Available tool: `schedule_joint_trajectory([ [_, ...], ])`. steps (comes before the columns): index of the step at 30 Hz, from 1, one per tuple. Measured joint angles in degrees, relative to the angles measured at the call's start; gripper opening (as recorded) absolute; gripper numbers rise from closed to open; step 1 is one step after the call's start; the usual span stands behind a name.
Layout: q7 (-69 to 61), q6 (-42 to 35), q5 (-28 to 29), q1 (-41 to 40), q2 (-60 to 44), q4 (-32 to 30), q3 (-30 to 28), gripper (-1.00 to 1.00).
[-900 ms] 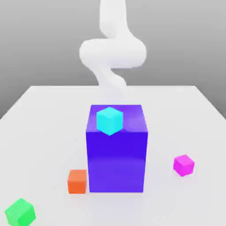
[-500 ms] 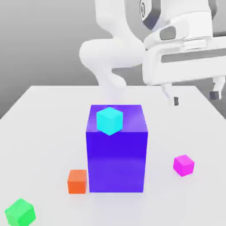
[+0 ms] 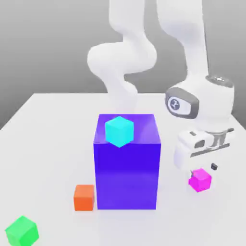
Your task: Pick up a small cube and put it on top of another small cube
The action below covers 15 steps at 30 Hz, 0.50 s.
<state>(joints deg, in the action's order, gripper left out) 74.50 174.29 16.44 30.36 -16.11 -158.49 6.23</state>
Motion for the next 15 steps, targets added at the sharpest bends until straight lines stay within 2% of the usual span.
schedule_joint_trajectory([
  [1, 0.49, 0.91, 0.58, 1.12, -1.1, 0.24, -1.24, -1.0],
  [7, 0.86, 1.44, 1.01, 1.62, -1.66, 0.36, -1.81, -1.0],
  [9, 0.06, -0.32, 0.06, -0.25, 0.46, -0.11, 0.27, -1.0],
  [15, -9.6, -9.24, -13.03, -4.4, 12.15, -2.32, 7.53, -1.0],
])
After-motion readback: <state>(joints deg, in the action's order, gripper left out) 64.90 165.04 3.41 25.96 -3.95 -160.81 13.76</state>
